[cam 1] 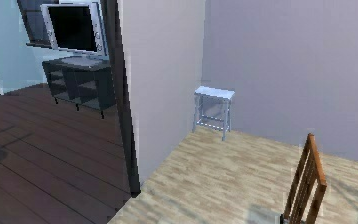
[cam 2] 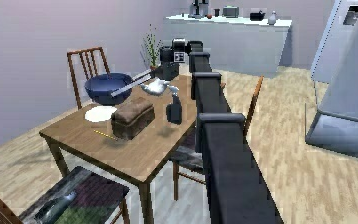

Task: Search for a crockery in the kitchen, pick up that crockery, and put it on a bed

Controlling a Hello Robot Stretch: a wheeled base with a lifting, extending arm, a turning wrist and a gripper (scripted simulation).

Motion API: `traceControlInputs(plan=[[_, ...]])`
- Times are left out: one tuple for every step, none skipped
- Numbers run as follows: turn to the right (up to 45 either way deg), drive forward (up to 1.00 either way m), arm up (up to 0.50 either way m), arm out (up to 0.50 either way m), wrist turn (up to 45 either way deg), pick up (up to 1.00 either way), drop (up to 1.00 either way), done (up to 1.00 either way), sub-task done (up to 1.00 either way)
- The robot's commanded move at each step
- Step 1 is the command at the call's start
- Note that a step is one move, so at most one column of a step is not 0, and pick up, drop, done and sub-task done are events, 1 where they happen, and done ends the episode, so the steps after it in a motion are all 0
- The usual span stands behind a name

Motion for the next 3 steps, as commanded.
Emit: traceControlInputs(plan=[[0.0, 0.00, 0.00, 0.00, -45.0, 0.00, 0.00, 0.00, 0.00], [0.0, 0.00, 0.00, 0.00, -18.0, 0.00, 0.00, 0.00, 0.00], [0.0, 0.00, 0.00, -0.48, 0.0, 0.00, 0.00, 0.00, 0.00]])
